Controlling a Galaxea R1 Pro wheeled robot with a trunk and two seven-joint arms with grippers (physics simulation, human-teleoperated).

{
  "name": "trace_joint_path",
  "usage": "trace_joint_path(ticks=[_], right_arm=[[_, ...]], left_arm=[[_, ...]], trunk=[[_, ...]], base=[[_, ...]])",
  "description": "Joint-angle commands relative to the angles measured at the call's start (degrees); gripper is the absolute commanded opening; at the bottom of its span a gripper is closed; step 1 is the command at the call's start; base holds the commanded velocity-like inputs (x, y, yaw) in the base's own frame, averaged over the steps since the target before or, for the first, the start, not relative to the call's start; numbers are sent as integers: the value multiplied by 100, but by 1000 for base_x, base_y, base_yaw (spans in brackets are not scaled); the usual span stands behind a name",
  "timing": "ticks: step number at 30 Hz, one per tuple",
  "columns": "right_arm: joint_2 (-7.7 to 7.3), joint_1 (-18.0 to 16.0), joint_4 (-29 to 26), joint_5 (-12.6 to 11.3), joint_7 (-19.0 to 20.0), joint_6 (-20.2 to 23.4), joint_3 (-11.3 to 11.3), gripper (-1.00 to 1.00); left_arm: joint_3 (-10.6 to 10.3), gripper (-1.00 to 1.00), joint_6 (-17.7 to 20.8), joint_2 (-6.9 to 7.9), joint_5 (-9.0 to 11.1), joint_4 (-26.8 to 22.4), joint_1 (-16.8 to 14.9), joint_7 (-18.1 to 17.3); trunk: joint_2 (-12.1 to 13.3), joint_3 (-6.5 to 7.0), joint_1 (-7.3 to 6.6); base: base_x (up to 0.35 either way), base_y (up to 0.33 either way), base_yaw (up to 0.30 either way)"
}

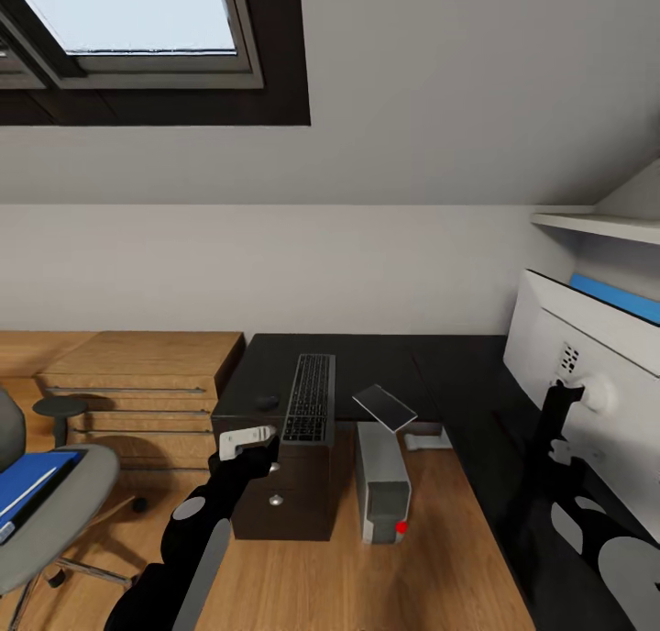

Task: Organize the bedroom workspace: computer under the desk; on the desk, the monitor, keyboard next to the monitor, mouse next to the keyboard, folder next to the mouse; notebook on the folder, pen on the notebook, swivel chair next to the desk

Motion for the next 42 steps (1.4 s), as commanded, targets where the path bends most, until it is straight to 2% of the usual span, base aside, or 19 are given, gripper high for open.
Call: trace_joint_path(ticks=[1,34,42], right_arm=[[0,-2,14,-42,14,-18,12,-100],[0,-2,14,-42,15,-18,13,-100],[0,-2,14,-41,15,-18,13,-100]], left_arm=[[-8,100,21,1,58,-8,-5,53],[-1,100,21,10,46,1,-5,53],[1,100,21,10,46,1,-5,53]], trunk=[[-5,-8,0],[-5,-8,0],[-5,-8,0]], base=[[-16,0,0],[-1,0,0],[-208,0,0]])
